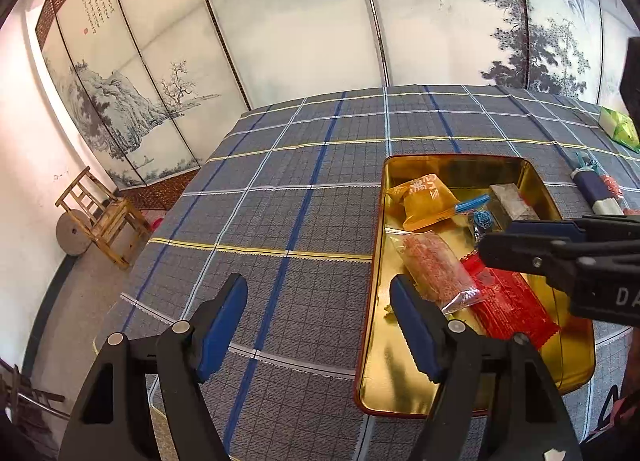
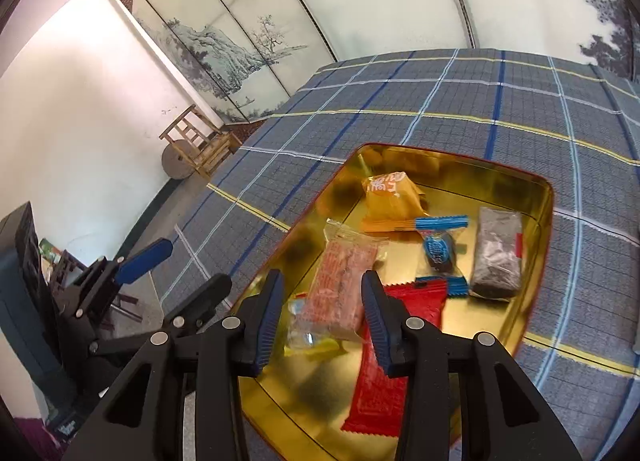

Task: Organize snacks
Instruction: 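Grasp the blue-and-pale-green tissue pack with the left gripper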

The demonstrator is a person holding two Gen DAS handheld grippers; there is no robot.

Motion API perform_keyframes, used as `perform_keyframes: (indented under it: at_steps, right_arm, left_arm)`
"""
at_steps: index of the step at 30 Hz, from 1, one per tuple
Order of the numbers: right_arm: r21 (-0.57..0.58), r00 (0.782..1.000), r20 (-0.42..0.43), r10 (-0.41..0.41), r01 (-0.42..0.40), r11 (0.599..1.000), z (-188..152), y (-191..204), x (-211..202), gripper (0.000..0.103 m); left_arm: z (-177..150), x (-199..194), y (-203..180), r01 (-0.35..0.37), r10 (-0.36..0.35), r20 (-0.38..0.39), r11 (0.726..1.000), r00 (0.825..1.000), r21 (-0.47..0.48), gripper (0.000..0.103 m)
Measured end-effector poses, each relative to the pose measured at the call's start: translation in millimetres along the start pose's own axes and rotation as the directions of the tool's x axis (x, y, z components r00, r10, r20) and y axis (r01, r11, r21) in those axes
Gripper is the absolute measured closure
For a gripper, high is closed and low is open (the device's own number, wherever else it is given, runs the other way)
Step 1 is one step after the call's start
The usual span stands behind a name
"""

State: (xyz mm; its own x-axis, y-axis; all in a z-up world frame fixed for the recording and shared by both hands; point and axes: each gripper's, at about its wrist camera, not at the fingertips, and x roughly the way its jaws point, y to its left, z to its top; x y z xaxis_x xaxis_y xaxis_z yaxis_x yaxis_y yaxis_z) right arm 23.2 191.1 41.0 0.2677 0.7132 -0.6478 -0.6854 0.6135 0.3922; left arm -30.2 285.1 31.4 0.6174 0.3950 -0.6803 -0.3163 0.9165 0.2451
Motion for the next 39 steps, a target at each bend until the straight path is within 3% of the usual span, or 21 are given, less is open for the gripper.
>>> perform_keyframes:
  at_steps: [3,8,11,14,17,20,22,25,27,30,34,36,39]
  right_arm:
    - [-0.021,0.999,0.039,-0.031,0.032,0.999,-17.4,-12.6,-27.4,0.06]
    - [0.005,0.982,0.114,-0.148,0.149,0.989,-59.3,-60.2,-86.9,0.055]
    - [0.065,0.953,0.131,-0.272,0.265,0.962,-86.9,-104.5,-125.4,0.051]
    - [0.165,0.91,0.127,-0.396,0.374,0.913,-113.7,-156.4,-164.0,0.051]
    - [0.247,0.854,0.128,-0.504,0.465,0.85,-131.8,-202.6,-200.6,0.05]
    - [0.277,0.794,0.114,-0.597,0.551,0.787,-145.7,-237.2,-225.4,0.049]
    - [0.296,0.777,0.112,-0.62,0.57,0.767,-150.0,-256.7,-236.4,0.049]
    - [0.319,0.774,0.122,-0.621,0.562,0.763,-153.9,-273.2,-244.7,0.047]
    - [0.326,0.787,0.129,-0.604,0.541,0.775,-156.0,-278.3,-244.8,0.047]
    - [0.324,0.805,0.146,-0.575,0.51,0.797,-158.8,-278.2,-245.2,0.046]
    - [0.348,0.825,0.166,-0.54,0.464,0.815,-161.8,-282.4,-248.2,0.045]
    - [0.353,0.831,0.178,-0.527,0.446,0.823,-163.1,-282.5,-249.3,0.045]
    - [0.347,0.837,0.19,-0.514,0.433,0.832,-163.8,-282.0,-249.4,0.045]
  left_arm:
    - [4.5,-6.4,-12.5,0.001,-0.001,0.011,1.0,1.0,0.025,0.03]
    - [15.3,-19.5,-40.4,0.023,-0.026,0.034,0.996,0.999,0.08,0.027]
    - [22.9,-25.6,-65.8,0.061,-0.066,0.039,0.99,0.997,0.126,0.025]
    - [32.1,-29.5,-98.2,0.15,-0.154,0.007,0.972,0.988,0.178,0.024]
    - [44.5,-32.3,-132.5,0.261,-0.258,-0.043,0.942,0.965,0.209,0.024]
    - [60.1,-27.9,-166.7,0.392,-0.374,-0.124,0.9,0.919,0.191,0.024]
    - [70.7,-20.4,-191.3,0.448,-0.422,-0.168,0.876,0.891,0.18,0.024]
    - [86.9,-3.8,-229.2,0.483,-0.441,-0.221,0.852,0.87,0.202,0.027]
    - [96.5,10.6,-252.1,0.51,-0.457,-0.258,0.835,0.851,0.205,0.027]
    - [106.9,37.7,-280.4,0.576,-0.501,-0.341,0.8,0.796,0.168,0.03]
    - [111.0,69.7,-309.5,0.621,-0.517,-0.437,0.773,0.736,0.129,0.038]
    - [112.1,81.7,-319.1,0.614,-0.502,-0.462,0.78,0.732,0.125,0.038]
    - [114.1,93.4,-326.8,0.651,-0.535,-0.493,0.753,0.686,0.089,0.038]
